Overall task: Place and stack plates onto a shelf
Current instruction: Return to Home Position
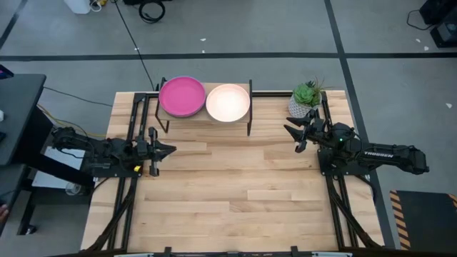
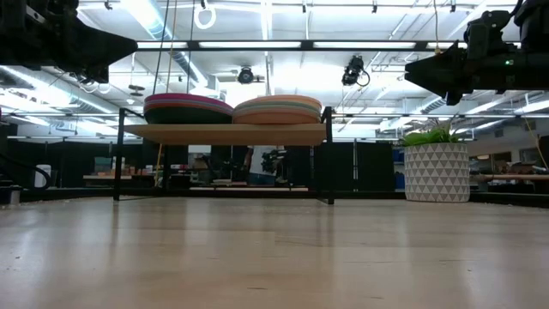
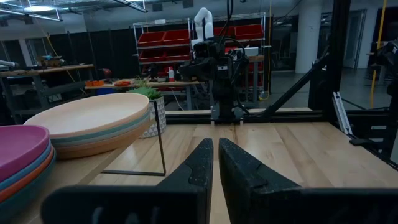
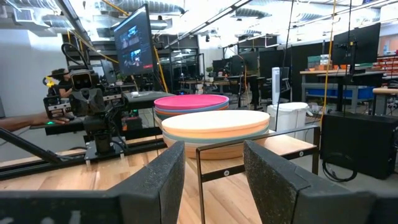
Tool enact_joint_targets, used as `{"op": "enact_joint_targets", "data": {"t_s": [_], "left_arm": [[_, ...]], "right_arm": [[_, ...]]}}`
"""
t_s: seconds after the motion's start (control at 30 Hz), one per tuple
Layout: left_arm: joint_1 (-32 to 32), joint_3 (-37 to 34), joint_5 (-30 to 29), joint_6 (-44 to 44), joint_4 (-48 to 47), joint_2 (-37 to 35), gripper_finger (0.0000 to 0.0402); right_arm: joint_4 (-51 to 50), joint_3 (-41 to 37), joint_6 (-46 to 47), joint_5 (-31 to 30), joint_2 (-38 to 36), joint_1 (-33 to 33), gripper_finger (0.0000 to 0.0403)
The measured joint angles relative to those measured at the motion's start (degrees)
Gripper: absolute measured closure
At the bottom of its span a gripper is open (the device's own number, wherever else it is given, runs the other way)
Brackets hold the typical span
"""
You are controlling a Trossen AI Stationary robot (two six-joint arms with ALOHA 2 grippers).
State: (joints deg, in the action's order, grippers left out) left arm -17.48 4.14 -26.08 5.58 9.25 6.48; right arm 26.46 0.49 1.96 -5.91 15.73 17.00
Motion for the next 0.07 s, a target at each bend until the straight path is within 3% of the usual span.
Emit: {"op": "enact_joint_targets", "data": {"t_s": [0.07], "left_arm": [[-0.01,0.0,0.01,-0.02,-0.01,0.0,0.0367]], "right_arm": [[0.02,0.0,0.0,0.0,-0.01,-0.01,0.0233]]}}
